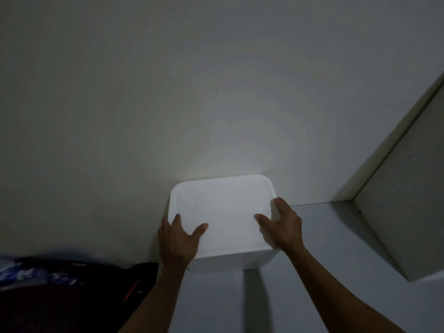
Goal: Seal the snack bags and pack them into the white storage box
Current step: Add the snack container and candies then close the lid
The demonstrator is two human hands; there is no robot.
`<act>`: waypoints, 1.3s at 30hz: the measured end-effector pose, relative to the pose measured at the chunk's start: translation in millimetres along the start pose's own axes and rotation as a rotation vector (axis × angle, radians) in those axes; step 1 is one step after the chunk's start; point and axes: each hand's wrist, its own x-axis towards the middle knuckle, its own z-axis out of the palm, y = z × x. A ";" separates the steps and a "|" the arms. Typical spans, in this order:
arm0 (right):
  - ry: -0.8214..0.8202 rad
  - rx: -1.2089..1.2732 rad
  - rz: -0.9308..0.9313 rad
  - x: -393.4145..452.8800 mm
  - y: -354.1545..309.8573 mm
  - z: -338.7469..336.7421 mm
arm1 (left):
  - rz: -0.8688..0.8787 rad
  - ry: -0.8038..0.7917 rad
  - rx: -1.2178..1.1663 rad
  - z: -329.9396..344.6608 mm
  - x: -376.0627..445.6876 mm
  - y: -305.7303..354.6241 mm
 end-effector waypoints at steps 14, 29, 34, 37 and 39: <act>0.190 -0.056 -0.069 1.6 14.8 16.1 | 0.077 0.116 0.050 5.6 0.1 -7.4; 0.199 0.004 -0.100 -3.7 11.3 10.8 | 0.208 0.328 -0.018 13.4 -2.6 -17.9; 0.155 0.115 -0.054 -7.7 14.9 11.3 | 0.207 0.368 -0.070 15.7 -2.8 -17.5; 0.156 0.177 -0.029 -6.5 13.1 4.7 | 0.168 0.311 -0.065 14.8 -1.4 -8.8; 0.150 0.149 -0.021 -4.2 11.0 1.4 | 0.114 0.242 -0.061 12.9 -1.4 -3.9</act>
